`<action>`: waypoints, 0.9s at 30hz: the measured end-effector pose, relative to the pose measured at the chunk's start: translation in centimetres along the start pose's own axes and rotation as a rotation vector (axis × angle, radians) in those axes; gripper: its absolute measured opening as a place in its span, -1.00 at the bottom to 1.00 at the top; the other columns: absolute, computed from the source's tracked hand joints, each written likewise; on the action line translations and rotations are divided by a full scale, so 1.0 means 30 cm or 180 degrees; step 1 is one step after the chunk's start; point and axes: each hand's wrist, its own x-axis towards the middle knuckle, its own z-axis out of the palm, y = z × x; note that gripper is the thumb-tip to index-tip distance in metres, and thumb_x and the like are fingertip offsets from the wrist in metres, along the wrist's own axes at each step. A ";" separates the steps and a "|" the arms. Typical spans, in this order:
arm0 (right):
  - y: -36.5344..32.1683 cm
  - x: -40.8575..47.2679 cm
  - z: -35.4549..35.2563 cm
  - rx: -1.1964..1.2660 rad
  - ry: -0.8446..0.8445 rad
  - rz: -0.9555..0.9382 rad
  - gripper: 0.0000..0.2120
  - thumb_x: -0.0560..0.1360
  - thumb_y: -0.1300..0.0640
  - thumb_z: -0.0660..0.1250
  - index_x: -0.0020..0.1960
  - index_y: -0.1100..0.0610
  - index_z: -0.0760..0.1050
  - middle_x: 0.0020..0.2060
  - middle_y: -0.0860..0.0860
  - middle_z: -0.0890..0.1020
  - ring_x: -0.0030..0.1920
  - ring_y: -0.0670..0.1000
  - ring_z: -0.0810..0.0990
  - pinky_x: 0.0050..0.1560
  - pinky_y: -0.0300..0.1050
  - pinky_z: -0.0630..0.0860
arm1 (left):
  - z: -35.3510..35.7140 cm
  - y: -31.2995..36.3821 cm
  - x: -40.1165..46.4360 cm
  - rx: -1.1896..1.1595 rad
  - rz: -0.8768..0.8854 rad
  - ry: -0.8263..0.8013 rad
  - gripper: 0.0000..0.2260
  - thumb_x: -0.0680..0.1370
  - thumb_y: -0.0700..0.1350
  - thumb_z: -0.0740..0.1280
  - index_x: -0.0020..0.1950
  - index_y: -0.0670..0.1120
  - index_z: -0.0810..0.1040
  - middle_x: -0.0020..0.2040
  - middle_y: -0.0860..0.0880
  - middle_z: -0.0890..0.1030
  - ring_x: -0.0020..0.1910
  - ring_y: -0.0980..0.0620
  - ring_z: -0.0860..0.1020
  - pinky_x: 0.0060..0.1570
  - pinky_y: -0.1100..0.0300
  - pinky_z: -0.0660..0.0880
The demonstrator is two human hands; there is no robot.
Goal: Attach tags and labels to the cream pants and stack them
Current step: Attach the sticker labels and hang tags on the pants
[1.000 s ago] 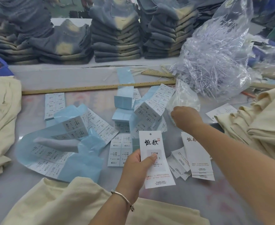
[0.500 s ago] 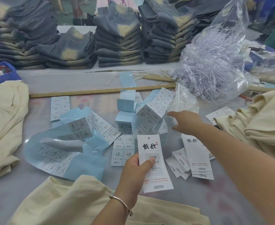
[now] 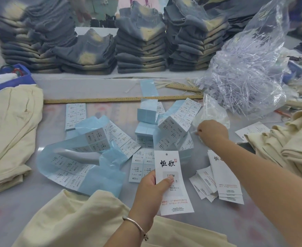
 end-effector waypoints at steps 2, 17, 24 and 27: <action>0.000 -0.046 -0.054 0.1796 0.0585 -0.0036 -0.79 0.54 0.02 0.36 -0.15 0.11 0.67 -0.35 0.01 0.57 -0.41 -0.05 0.41 -0.36 -0.20 0.30 | 0.002 0.000 -0.007 -0.0033 -0.0015 -0.0015 -0.87 0.54 -0.24 0.36 -0.01 -0.04 0.65 -0.14 0.02 0.73 -0.25 0.09 0.67 -0.33 0.26 0.55; -0.144 -0.785 -0.159 0.6134 -0.0878 -0.0117 -0.81 0.41 0.18 0.33 -0.11 0.24 0.68 -0.31 0.14 0.60 -0.43 0.00 0.50 -0.43 -0.22 0.47 | 0.021 0.010 -0.254 -0.2517 -0.0584 -0.1526 -0.74 0.46 -0.19 0.40 0.12 -0.23 0.65 -0.03 -0.16 0.69 -0.14 -0.06 0.68 -0.18 0.12 0.62; -0.100 -0.975 -0.082 0.5442 -0.0932 0.1037 -0.75 0.39 0.36 0.42 0.05 0.19 0.61 -0.18 0.14 0.64 -0.42 0.00 0.50 -0.45 -0.22 0.36 | -0.039 -0.055 -0.377 -0.2348 -0.0473 -0.1140 -0.82 0.43 -0.11 0.39 -0.03 -0.17 0.62 -0.27 -0.11 0.62 -0.35 -0.04 0.64 -0.38 0.16 0.57; -0.108 -1.012 -0.080 0.5029 -0.0700 0.1089 -0.83 0.43 0.27 0.41 0.00 0.11 0.66 -0.07 0.05 0.66 -0.21 -0.02 0.55 -0.28 -0.16 0.42 | -0.056 -0.080 -0.400 -0.2079 -0.0126 -0.1149 -0.80 0.44 -0.12 0.36 0.00 -0.20 0.56 -0.25 -0.09 0.61 -0.29 0.00 0.63 -0.32 0.17 0.57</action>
